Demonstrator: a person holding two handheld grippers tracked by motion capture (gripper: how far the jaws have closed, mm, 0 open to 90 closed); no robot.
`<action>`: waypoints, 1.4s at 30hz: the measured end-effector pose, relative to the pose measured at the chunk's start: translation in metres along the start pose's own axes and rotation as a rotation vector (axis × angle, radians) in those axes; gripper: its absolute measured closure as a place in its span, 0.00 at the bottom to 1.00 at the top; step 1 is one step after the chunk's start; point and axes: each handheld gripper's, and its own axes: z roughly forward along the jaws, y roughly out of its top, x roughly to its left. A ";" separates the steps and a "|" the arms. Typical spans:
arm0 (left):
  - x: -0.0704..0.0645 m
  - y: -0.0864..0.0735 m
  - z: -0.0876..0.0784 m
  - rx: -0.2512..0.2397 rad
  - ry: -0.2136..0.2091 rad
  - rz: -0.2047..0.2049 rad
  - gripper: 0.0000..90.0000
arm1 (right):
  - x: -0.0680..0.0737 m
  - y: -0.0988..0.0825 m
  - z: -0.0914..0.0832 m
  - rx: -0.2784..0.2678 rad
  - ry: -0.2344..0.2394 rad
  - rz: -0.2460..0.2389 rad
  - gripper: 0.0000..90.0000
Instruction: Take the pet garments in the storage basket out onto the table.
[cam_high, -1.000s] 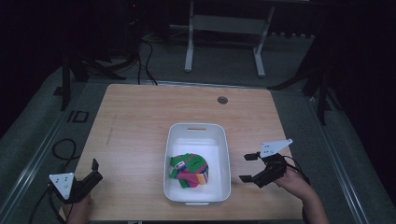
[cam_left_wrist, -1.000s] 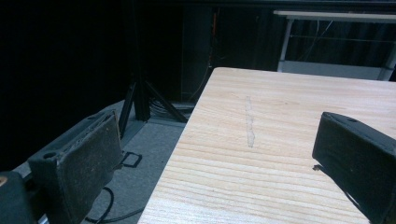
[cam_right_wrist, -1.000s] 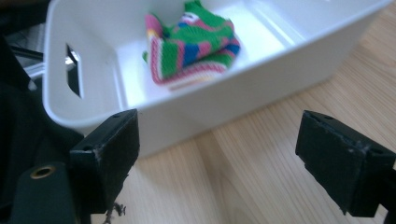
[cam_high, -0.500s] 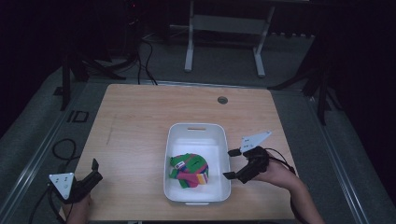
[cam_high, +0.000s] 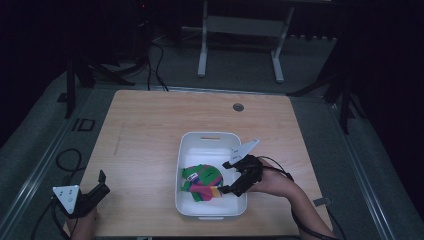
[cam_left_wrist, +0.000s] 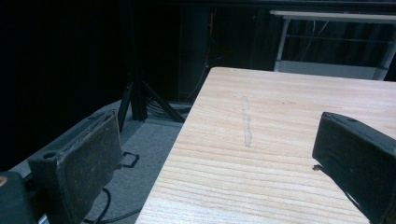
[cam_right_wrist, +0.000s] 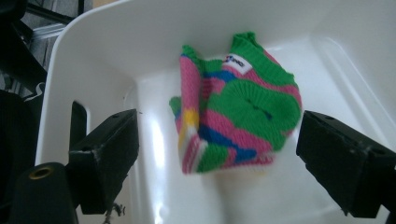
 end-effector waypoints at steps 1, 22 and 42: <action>0.000 0.000 0.000 0.001 -0.001 -0.001 0.02 | 0.001 0.006 0.006 0.013 0.005 -0.013 0.15; 0.001 0.000 0.000 0.003 -0.011 0.002 0.02 | -0.002 0.051 0.085 0.234 0.010 -0.071 0.16; 0.000 0.000 0.000 0.003 -0.014 0.004 0.02 | 0.001 0.050 0.099 0.332 -0.118 -0.142 0.82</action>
